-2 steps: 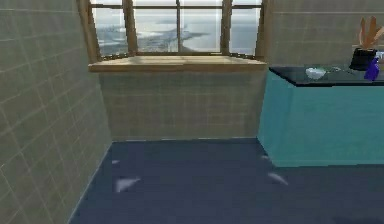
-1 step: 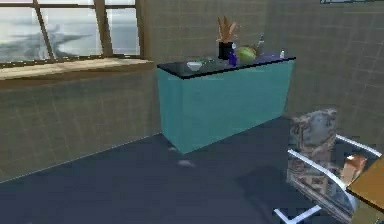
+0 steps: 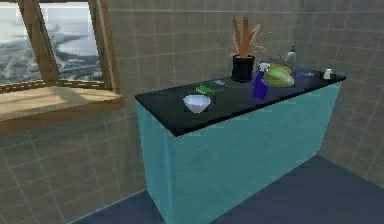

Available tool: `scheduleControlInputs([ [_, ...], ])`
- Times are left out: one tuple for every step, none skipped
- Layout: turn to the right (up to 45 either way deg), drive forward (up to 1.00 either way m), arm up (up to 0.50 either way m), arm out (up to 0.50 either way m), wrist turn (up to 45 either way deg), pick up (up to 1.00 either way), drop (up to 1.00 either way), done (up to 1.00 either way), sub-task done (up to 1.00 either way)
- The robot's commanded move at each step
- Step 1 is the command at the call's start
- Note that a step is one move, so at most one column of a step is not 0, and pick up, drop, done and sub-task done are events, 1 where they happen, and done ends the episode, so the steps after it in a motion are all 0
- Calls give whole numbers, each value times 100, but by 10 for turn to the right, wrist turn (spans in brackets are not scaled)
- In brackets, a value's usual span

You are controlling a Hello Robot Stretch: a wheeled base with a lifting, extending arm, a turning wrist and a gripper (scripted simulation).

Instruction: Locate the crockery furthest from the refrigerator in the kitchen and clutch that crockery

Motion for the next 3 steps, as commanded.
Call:
scheduleControlInputs([
  [30,0,0,0,0,0,0,0,0],
  [0,20,0,0,0,0,0,0,0],
  [-450,0,0,0,0,0,0,0,0],
])
